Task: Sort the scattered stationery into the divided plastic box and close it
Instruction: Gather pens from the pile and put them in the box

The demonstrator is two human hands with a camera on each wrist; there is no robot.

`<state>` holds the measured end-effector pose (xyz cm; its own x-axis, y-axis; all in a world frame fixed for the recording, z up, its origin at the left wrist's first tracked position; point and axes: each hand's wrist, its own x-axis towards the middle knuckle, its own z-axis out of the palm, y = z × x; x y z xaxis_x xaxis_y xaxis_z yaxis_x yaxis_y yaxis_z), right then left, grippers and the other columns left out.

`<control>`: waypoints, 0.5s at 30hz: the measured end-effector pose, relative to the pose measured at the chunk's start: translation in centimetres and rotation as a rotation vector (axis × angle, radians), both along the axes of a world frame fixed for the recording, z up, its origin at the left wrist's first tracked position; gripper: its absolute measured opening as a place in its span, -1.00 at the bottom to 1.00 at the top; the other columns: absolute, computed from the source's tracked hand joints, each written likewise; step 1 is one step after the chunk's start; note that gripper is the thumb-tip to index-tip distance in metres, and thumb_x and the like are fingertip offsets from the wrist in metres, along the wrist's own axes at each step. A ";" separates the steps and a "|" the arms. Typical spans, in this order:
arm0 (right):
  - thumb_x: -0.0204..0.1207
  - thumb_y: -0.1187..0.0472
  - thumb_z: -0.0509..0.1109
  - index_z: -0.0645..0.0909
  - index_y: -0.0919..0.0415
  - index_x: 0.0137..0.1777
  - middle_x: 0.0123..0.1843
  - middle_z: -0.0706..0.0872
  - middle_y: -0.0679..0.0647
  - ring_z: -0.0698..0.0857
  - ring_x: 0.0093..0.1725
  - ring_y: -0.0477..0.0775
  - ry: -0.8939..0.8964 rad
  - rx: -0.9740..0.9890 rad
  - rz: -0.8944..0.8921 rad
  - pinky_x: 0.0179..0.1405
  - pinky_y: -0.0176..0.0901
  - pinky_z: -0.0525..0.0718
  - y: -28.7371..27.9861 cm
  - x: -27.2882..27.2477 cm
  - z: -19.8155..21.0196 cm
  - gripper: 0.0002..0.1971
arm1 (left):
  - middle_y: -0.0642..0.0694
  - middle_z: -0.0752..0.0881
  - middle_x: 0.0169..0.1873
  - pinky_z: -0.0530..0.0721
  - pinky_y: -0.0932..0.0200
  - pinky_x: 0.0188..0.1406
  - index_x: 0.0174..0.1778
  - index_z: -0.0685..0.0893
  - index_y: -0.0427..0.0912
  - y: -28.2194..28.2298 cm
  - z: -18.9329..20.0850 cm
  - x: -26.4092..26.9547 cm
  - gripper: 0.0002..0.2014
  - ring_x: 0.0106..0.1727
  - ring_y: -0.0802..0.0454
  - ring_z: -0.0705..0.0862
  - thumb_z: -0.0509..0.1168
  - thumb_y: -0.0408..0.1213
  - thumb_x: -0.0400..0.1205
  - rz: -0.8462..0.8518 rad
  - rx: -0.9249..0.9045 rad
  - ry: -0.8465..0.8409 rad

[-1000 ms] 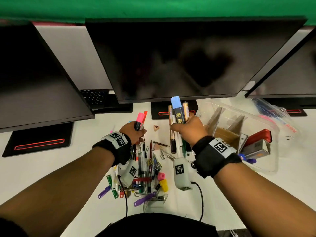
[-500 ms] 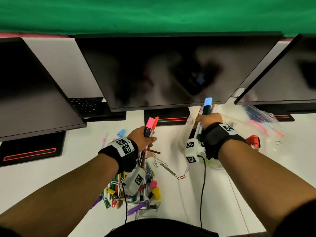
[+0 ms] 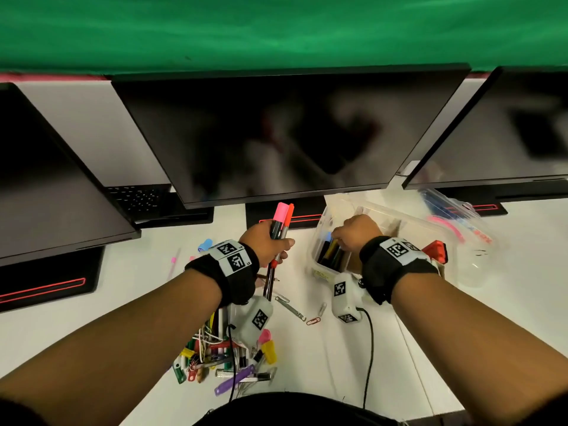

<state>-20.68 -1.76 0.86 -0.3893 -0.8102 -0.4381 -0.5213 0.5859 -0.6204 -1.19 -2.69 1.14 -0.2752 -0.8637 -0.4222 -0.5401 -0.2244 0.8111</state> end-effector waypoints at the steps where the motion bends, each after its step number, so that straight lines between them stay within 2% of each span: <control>1: 0.41 0.30 0.41 0.59 0.21 -0.33 -0.22 0.66 0.20 0.62 -0.07 0.18 -0.003 -0.057 0.011 0.05 -0.08 0.64 0.7 -0.3 0.3 -0.89 | -0.12 0.71 -0.20 0.61 0.39 -0.56 0.24 0.49 -0.13 -0.1 0.2 -0.6 -0.71 -0.37 0.14 0.65 0.31 -0.22 0.62 -0.009 0.000 0.005; 2: 0.42 0.31 0.41 0.68 0.25 -0.17 -0.10 0.72 0.21 0.66 -0.01 0.18 -0.013 -0.126 0.025 0.14 -0.07 0.64 1.6 -0.6 0.5 -0.97 | -0.09 0.69 -0.23 0.58 0.42 -0.61 0.22 0.49 -0.12 -0.1 0.4 -1.2 -0.72 -0.38 0.15 0.64 0.32 -0.22 0.62 -0.020 -0.002 0.010; 3: 0.45 0.32 0.40 0.69 0.25 0.00 0.00 0.75 0.18 0.68 0.02 0.13 -0.006 -0.175 0.029 0.17 -0.11 0.62 2.6 -1.0 0.6 -0.86 | -0.06 0.67 -0.28 0.55 0.43 -0.65 0.21 0.49 -0.11 -0.2 0.6 -1.9 -0.73 -0.39 0.16 0.63 0.32 -0.23 0.62 -0.032 -0.006 0.012; 4: 0.48 0.32 0.39 0.68 0.23 0.09 0.04 0.75 0.14 0.69 0.01 0.08 0.019 -0.224 0.052 0.12 -0.19 0.60 3.7 -1.5 0.7 -0.81 | -0.04 0.65 -0.32 0.54 0.42 -0.65 0.20 0.49 -0.12 -0.4 0.8 -2.9 -0.74 -0.41 0.16 0.62 0.32 -0.24 0.62 -0.045 -0.013 0.019; 6: 0.51 0.29 0.35 0.67 0.19 0.11 0.01 0.76 0.11 0.70 -0.06 0.07 0.158 -0.244 0.186 -0.01 -0.26 0.58 6.1 -2.3 1.0 -0.80 | -0.05 0.62 -0.37 0.61 0.33 -0.56 0.19 0.50 -0.22 -0.6 1.1 -4.7 -0.74 -0.43 0.12 0.60 0.32 -0.30 0.61 -0.062 -0.025 0.066; 7: 0.51 0.27 0.35 0.68 0.19 0.10 0.00 0.76 0.10 0.70 -0.06 0.09 0.221 -0.242 0.274 -0.03 -0.26 0.58 7.2 -2.6 0.8 -0.80 | -0.06 0.61 -0.39 0.64 0.23 -0.45 0.18 0.51 -0.25 -0.7 1.3 -5.6 -0.75 -0.43 0.10 0.60 0.33 -0.33 0.61 -0.069 -0.038 0.087; 9: 0.51 0.21 0.35 0.70 0.21 0.06 -0.02 0.75 0.09 0.68 -0.03 0.11 0.309 -0.245 0.434 0.01 -0.22 0.56 9.3 -3.2 -0.2 -0.81 | -0.08 0.62 -0.38 0.67 0.12 -0.30 0.14 0.53 -0.24 -1.0 1.6 -7.3 -0.78 -0.39 0.04 0.61 0.33 -0.36 0.60 -0.083 -0.074 0.104; 11: 0.54 0.07 0.28 0.71 0.15 0.04 -0.02 0.77 0.06 0.66 0.01 0.08 0.351 -0.223 0.528 0.12 -0.13 0.55 10.8 -3.8 -1.7 -0.76 | -0.10 0.65 -0.31 0.70 0.08 -0.18 0.20 0.53 -0.20 -1.6 1.9 -8.8 -0.72 -0.30 -0.02 0.65 0.35 -0.35 0.58 -0.071 -0.108 0.093; 14: 0.52 -0.07 0.16 0.67 0.08 0.09 -0.04 0.76 0.05 0.62 0.01 0.08 0.457 -0.190 0.628 0.10 -0.11 0.53 11.9 -4.1 -3.0 -0.64 | -0.07 0.68 -0.30 0.74 0.19 -0.28 0.18 0.50 -0.17 -2.5 2.3 -10.6 -0.73 -0.29 -0.02 0.70 0.34 -0.34 0.59 -0.047 -0.134 0.092; 15: 0.53 -0.08 0.14 0.65 0.07 0.12 -0.05 0.75 0.06 0.63 0.01 0.11 0.484 -0.193 0.646 0.08 -0.11 0.53 11.9 -4.1 -3.1 -0.64 | -0.11 0.69 -0.25 0.78 0.10 -0.19 0.24 0.50 -0.23 -2.9 2.3 -11.2 -0.69 -0.23 -0.08 0.73 0.34 -0.35 0.59 -0.030 -0.118 0.106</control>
